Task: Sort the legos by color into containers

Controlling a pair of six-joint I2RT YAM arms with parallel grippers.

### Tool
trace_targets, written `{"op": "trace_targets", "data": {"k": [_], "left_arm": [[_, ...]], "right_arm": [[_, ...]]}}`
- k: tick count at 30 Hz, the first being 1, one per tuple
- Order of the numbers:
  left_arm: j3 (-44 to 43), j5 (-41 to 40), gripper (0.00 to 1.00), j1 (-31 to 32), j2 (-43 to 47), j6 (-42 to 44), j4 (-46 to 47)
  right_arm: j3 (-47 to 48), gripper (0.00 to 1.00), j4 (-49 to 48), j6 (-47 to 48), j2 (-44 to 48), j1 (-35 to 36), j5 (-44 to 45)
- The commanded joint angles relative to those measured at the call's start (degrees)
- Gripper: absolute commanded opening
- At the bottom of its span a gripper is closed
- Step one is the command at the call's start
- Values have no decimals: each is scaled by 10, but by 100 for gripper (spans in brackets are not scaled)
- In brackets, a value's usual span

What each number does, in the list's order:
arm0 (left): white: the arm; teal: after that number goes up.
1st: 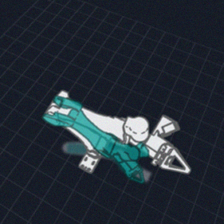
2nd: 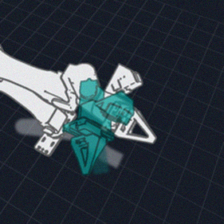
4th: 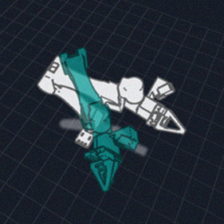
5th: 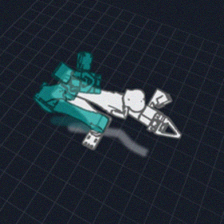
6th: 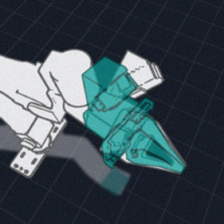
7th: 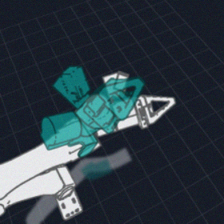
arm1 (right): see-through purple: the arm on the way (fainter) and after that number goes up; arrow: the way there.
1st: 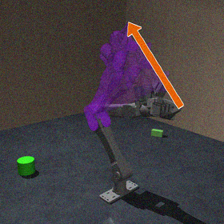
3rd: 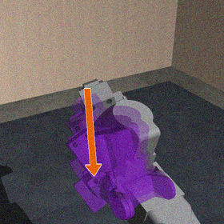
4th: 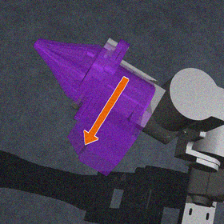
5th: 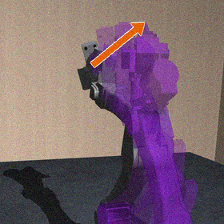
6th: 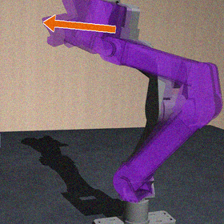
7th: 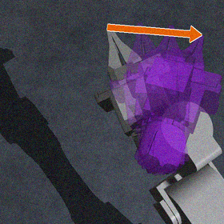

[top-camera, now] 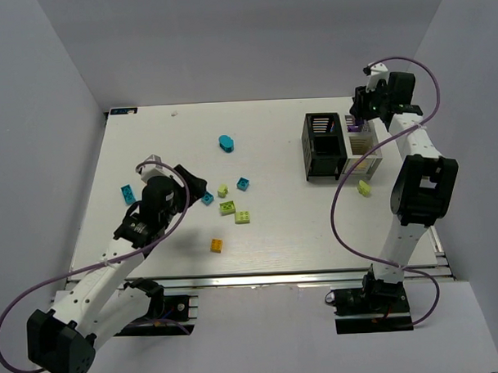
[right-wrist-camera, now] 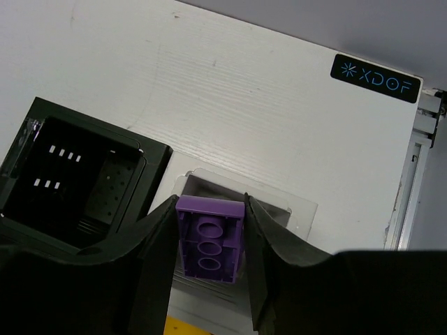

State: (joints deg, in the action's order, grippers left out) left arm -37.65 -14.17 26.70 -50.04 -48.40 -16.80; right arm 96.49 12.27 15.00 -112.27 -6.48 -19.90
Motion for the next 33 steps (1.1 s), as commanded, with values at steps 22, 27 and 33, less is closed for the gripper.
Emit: {"op": "trace_targets", "data": {"k": [22, 27, 33], "left_arm": [[-117, 54, 18, -176, -95, -35, -166], [-148, 57, 79, -225, -176, 16, -203], [-232, 17, 87, -243, -303, 87, -212]], "right_arm": [[-121, 8, 61, 188, 179, -11, -449], [-204, 49, 121, 277, 232, 97, -348], [-285, 75, 43, 203, 273, 130, -333]]}}
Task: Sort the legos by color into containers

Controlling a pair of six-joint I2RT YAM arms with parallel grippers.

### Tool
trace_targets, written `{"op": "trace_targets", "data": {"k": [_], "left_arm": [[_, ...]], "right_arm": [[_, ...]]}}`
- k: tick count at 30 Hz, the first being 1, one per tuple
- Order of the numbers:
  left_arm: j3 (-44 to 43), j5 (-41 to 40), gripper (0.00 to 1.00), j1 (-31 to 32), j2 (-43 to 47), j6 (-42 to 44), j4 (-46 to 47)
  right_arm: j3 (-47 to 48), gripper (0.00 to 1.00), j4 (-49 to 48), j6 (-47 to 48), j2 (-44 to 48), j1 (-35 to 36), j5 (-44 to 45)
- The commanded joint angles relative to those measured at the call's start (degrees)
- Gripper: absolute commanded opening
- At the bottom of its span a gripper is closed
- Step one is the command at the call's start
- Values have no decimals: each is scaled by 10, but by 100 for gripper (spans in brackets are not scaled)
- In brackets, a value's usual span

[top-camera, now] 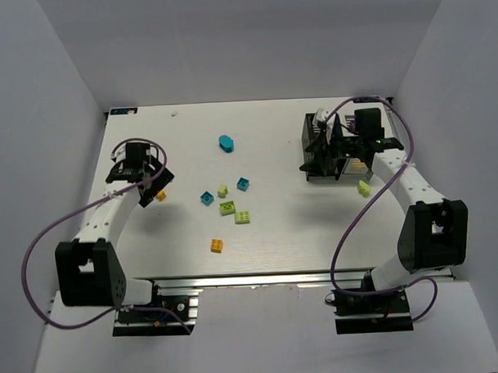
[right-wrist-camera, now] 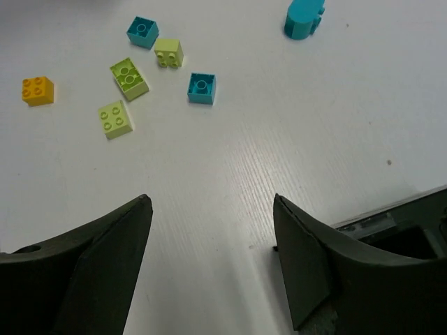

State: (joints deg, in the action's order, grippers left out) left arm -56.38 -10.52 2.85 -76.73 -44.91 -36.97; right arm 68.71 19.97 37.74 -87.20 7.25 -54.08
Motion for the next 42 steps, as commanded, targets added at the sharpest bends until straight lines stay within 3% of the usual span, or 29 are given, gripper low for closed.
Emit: {"op": "trace_targets", "data": {"k": [1, 9, 24, 30, 34, 42], "left_arm": [[-54, -25, 87, -7, -66, 57, -6], [-102, -49, 80, -11, -181, 94, 19], [-58, -54, 61, -20, -223, 101, 90], [-37, -53, 58, -21, -229, 110, 109], [-28, -52, 50, -21, -219, 113, 120], [21, 15, 15, -21, -131, 126, 161]], "right_arm": [[-6, 75, -39, -32, 20, -7, 8], [2, 76, -47, -64, 14, -7, 8], [20, 76, -50, -91, 1, -22, 20], [29, 76, -46, -96, 5, -30, 22], [41, 76, -38, -100, 6, -38, 22], [41, 75, -62, -157, 14, -41, 26]]}}
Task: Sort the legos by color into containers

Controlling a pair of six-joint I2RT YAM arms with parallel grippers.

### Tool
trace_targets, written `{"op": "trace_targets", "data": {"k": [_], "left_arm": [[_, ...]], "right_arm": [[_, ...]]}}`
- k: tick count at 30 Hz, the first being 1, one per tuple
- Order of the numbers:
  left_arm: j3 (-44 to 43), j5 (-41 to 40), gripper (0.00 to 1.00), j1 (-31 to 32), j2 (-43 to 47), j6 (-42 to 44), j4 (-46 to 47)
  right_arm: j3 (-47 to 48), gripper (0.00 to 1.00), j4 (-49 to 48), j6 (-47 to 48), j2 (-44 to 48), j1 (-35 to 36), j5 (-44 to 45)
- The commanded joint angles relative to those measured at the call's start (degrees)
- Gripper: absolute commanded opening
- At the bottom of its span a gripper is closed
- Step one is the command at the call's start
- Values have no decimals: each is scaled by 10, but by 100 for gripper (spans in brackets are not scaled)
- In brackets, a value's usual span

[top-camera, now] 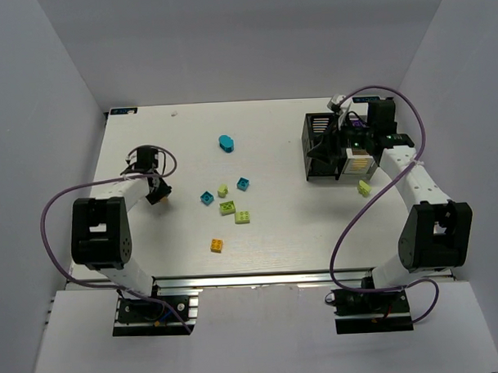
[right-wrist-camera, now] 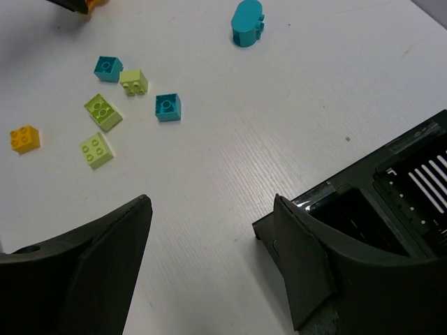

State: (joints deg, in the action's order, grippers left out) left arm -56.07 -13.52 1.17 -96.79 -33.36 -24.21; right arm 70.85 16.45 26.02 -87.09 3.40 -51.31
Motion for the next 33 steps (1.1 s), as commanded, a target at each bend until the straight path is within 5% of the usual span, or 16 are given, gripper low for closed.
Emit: {"op": "trace_targets", "data": {"k": [1, 10, 13, 21, 33], "left_arm": [[25, 62, 13, -4, 85, 15, 38], [172, 412, 9, 21, 291, -4, 232], [202, 447, 8, 59, 332, -27, 297], [224, 391, 8, 173, 364, -54, 327], [221, 329, 8, 234, 359, -61, 326]], "right_arm": [[16, 75, -37, -75, 13, -1, 2], [39, 72, -45, -358, -23, 118, 105], [67, 76, -49, -424, -40, 189, 153], [161, 89, -26, -532, -104, 303, 240], [166, 89, -41, -585, -114, 360, 261]]}}
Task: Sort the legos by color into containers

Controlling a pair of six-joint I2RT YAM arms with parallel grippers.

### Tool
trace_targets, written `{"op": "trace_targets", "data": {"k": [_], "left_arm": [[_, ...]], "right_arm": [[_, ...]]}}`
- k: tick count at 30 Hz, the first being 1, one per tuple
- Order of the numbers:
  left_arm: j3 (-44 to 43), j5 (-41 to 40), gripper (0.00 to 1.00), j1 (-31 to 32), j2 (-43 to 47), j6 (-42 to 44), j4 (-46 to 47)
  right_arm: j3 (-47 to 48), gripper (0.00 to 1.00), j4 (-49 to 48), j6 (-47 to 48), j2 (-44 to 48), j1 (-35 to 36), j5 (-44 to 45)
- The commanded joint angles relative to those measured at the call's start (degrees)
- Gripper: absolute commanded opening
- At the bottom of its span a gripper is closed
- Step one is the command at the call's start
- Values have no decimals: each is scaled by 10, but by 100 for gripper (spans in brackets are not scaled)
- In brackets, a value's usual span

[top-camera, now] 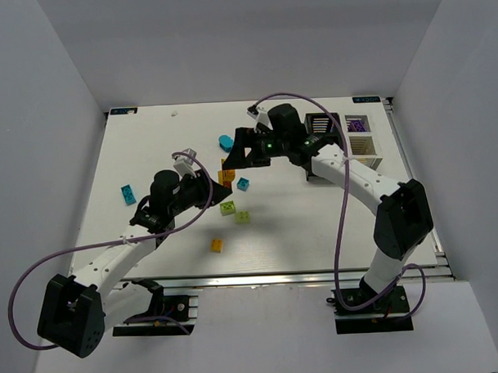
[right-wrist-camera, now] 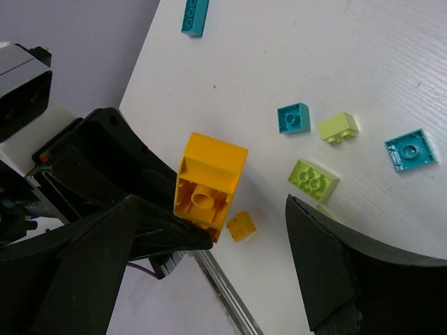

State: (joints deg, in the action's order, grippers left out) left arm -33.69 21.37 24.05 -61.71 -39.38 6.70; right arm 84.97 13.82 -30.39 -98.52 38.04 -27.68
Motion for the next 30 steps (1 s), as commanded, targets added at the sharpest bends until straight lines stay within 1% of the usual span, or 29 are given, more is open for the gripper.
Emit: {"op": "trace_targets", "data": {"k": [1, 3, 8, 11, 14, 15, 17, 18, 20, 21, 24, 25, 26, 30], "left_arm": [[-2, -19, 8, 6, 8, -1, 17], [-3, -19, 8, 7, 7, 0, 17], [0, -19, 8, 8, 11, -2, 18], [4, -20, 8, 9, 11, -3, 22], [6, -19, 8, 9, 11, -4, 24], [7, -19, 8, 9, 11, -4, 24], [9, -20, 8, 9, 13, -4, 23], [10, -21, 8, 9, 14, -4, 21], [14, -23, 8, 9, 19, -4, 20], [16, -24, 7, 9, 19, -4, 21], [21, -29, 7, 9, 23, -3, 17], [20, -42, 7, 9, 24, 2, 10], [18, -51, 5, 9, 26, 4, 1], [14, -100, 4, 6, 23, 23, -55]], "right_arm": [[27, 89, -13, -20, -4, 17, 27], [29, 88, -11, -21, -6, 20, 36], [28, 82, -7, -20, -12, 27, 49], [27, 76, -8, -21, -16, 27, 44], [26, 68, -19, -29, -22, 27, 28], [25, 61, -21, -31, -25, 27, 25], [22, 54, -29, -33, -26, 27, 17], [20, 45, -33, -31, -26, 27, 11], [16, 34, -44, -24, -26, 27, 1], [15, 23, -48, -23, -26, 27, -10], [3, 8, -65, -24, -20, 25, -31], [-1, 0, -71, -25, -16, 20, -36], [-8, 0, -81, -26, -12, 18, -44], [-30, 0, -106, -39, 4, -16, -98]]}}
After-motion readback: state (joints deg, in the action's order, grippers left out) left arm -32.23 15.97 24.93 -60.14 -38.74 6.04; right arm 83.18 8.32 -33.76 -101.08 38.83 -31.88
